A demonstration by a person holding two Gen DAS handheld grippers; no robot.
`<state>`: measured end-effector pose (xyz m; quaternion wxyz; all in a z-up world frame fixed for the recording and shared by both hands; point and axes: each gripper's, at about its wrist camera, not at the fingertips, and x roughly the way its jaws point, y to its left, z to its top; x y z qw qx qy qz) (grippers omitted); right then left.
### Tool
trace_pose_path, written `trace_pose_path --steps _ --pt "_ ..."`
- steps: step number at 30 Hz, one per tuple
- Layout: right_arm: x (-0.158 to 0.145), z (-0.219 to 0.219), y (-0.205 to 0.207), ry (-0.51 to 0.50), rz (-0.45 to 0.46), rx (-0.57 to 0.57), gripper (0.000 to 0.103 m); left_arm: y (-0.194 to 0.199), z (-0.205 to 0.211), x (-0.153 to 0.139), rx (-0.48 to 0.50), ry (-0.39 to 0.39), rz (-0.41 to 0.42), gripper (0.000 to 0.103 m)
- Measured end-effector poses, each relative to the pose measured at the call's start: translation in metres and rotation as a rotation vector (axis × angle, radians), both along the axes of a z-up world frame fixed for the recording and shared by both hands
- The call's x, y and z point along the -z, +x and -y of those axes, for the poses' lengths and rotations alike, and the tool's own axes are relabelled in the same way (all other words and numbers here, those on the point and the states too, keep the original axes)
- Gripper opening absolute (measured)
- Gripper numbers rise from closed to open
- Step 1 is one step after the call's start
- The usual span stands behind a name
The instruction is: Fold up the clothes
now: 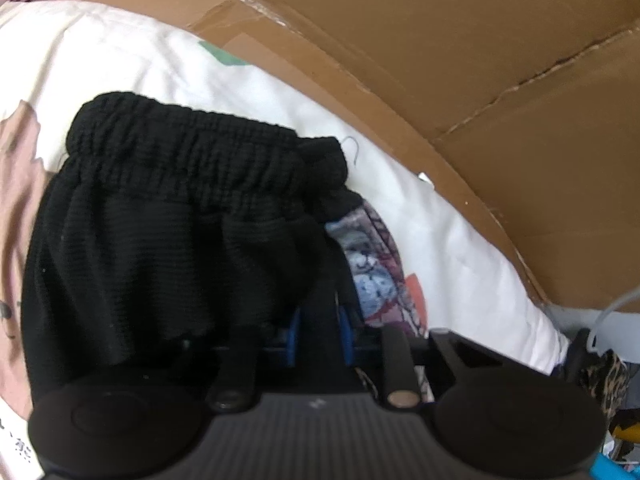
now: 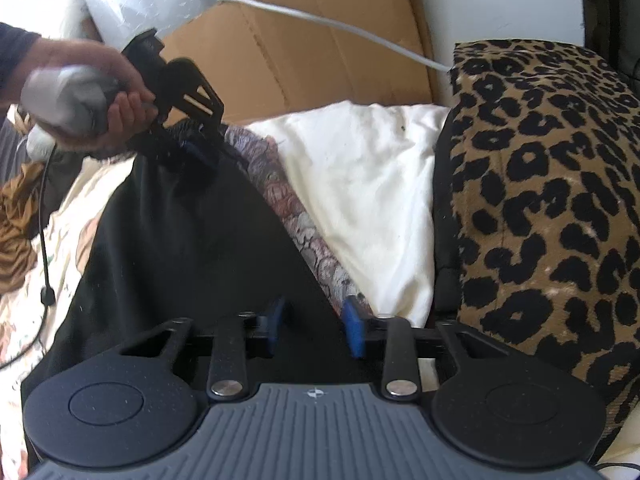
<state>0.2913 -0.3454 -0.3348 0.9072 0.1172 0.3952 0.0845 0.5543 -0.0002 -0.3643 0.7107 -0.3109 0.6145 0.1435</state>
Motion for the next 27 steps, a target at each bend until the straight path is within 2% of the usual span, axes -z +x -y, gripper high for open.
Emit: trace_pose_path --steps 2,3,6,15,27 --pt "0.0 0.0 -0.001 -0.004 -0.004 -0.002 0.017 -0.001 -0.002 -0.003 0.006 -0.005 -0.001 0.009" --pt "0.0 0.0 -0.002 -0.001 -0.005 -0.004 0.009 -0.002 -0.002 -0.005 0.012 -0.004 0.0 0.004" --pt "-0.002 0.0 -0.006 0.0 -0.002 -0.009 0.001 -0.006 -0.001 -0.014 0.034 -0.005 0.019 0.003" --pt "-0.013 0.0 -0.013 -0.015 0.025 0.015 0.0 -0.003 0.006 -0.041 0.051 -0.042 0.118 0.002" --pt "-0.011 0.005 -0.01 -0.021 -0.017 0.064 0.0 0.011 0.019 -0.035 0.071 -0.05 0.14 0.002"
